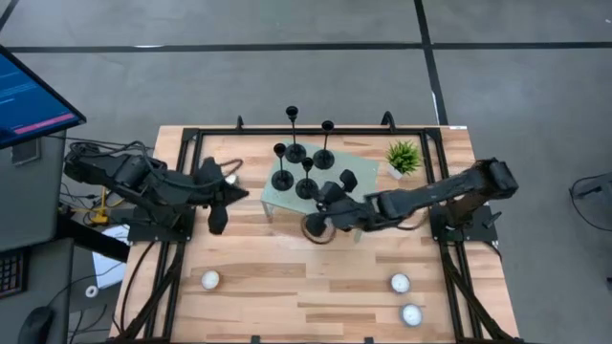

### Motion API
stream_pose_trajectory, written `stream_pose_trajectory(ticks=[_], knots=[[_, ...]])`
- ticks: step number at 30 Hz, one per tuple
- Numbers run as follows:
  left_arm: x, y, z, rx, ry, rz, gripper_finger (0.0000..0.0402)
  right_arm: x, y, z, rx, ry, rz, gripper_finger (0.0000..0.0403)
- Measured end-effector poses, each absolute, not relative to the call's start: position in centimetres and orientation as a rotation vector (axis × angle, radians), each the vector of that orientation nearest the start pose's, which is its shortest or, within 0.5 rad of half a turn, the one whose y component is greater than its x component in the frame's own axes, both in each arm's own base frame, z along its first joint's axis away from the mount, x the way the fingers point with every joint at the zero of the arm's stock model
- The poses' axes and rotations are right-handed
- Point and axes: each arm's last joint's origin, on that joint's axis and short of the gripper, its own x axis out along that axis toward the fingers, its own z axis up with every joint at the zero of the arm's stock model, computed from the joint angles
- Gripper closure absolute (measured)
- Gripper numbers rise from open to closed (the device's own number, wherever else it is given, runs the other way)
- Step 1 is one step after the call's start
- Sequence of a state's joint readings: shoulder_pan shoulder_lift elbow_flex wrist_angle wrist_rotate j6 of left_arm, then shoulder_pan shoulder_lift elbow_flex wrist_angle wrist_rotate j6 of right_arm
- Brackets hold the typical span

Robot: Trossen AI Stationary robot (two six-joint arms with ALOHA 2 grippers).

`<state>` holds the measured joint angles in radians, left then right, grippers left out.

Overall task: Pick & Place candle stick holders
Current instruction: Put the orange scented candle on the shelf

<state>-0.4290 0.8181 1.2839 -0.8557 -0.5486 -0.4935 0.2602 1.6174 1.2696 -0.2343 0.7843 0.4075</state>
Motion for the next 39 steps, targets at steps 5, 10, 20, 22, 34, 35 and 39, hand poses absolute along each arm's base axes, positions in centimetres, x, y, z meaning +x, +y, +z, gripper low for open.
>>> stream_pose_trajectory(ticks=[5,10,20,22,34,35,39], knots=[[12.7,-4.9,40.6,-0.369,0.558,0.038,0.0386,30.5,9.7,34.8,0.116,0.31,-0.476,0.0403],[15.0,-7.1,38.4,-0.377,0.838,-0.151,0.0338,26.4,10.7,38.1,0.165,0.248,-0.382,0.0403],[16.7,-10.9,36.1,-0.361,1.055,-0.261,0.02,23.1,11.9,39.6,0.181,0.24,-0.285,0.0403],[16.4,-11.1,35.9,-0.345,1.089,-0.275,0.0183,23.0,12.1,39.4,0.167,0.259,-0.28,0.0403],[13.3,-13.0,34.3,-0.345,1.249,-0.224,0.0096,22.9,12.1,38.4,0.198,0.322,-0.31,0.0403],[13.1,-13.2,33.8,-0.344,1.273,-0.211,0.0089,22.9,12.1,38.4,0.197,0.321,-0.311,0.0403],[12.0,-14.1,31.4,-0.313,1.363,-0.191,0.0065,22.9,12.1,38.4,0.197,0.324,-0.313,0.0403]])
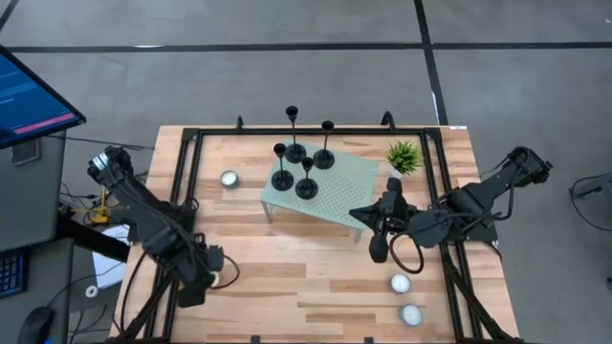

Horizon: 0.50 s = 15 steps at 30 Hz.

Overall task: Pick & Place candle stick holders
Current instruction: Put the orange scented candle on the shelf

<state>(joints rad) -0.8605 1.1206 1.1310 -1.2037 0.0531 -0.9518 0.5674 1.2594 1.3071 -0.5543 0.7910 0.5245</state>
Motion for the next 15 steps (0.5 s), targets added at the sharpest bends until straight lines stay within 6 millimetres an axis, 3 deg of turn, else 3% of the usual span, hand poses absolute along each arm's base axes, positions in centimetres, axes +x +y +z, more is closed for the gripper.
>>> stream_pose_trajectory(ticks=[7,15], knots=[[10.5,-15.2,27.7,-0.235,1.412,-0.171,0.0046,22.9,12.2,38.5,0.206,0.315,-0.311,0.0403],[11.0,-16.3,25.2,-0.237,1.225,-0.181,0.0049,22.9,12.2,38.4,0.238,0.312,-0.313,0.0403]])
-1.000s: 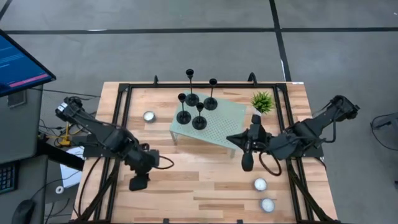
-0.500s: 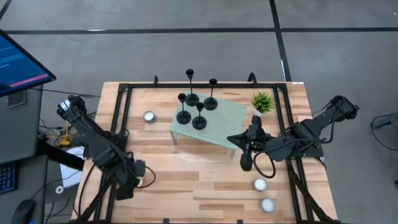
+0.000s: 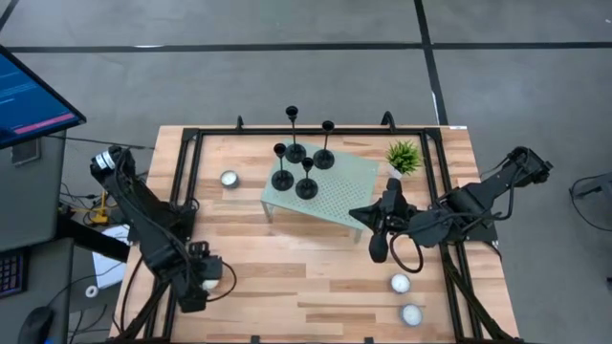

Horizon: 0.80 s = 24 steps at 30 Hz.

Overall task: Pick & Place candle stick holders
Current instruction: Put the orange scented candle on the shelf

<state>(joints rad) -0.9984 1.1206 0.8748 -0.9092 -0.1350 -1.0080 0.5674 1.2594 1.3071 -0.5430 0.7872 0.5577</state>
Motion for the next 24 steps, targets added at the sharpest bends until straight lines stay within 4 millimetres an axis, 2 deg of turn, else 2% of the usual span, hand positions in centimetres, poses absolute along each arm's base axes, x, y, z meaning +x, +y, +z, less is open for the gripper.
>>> stream_pose_trajectory(ticks=[6,24], knots=[[10.8,-15.8,23.2,-0.198,1.226,-0.132,0.0048,22.9,12.2,38.5,0.25,0.31,-0.314,0.0403],[10.7,-15.8,20.3,-0.225,1.207,-0.16,0.0054,22.9,12.2,38.4,0.259,0.313,-0.308,0.0403]])
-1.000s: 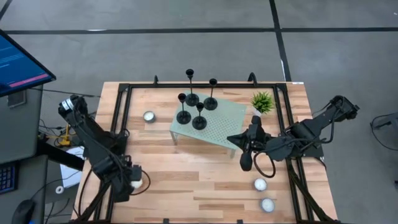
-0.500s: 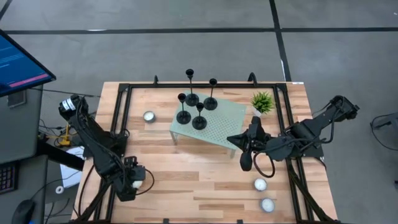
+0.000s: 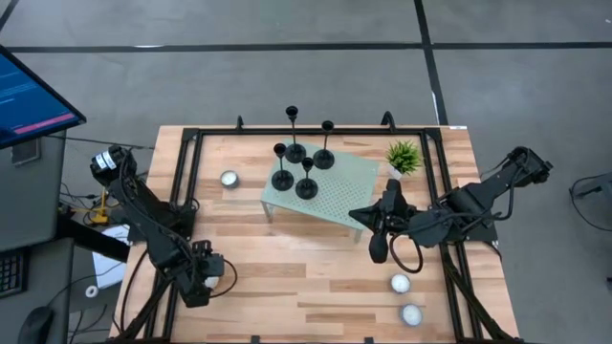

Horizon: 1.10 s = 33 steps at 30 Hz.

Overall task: Pick & Place candle stick holders
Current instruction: Put the orange scented candle on the shelf

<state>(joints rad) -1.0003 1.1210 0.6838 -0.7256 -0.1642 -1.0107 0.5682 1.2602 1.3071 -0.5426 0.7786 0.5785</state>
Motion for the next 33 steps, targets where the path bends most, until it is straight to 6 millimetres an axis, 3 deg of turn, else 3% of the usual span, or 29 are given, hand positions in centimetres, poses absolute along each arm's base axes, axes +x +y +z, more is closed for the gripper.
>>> stream_pose_trajectory(ticks=[21,33], knots=[[10.3,-15.3,18.0,-0.221,1.23,-0.167,0.0057,22.9,12.3,38.4,0.269,0.324,-0.289,0.0403],[10.1,-15.0,17.4,-0.212,1.24,-0.159,0.0105,22.9,12.3,38.4,0.285,0.333,-0.269,0.0403]])
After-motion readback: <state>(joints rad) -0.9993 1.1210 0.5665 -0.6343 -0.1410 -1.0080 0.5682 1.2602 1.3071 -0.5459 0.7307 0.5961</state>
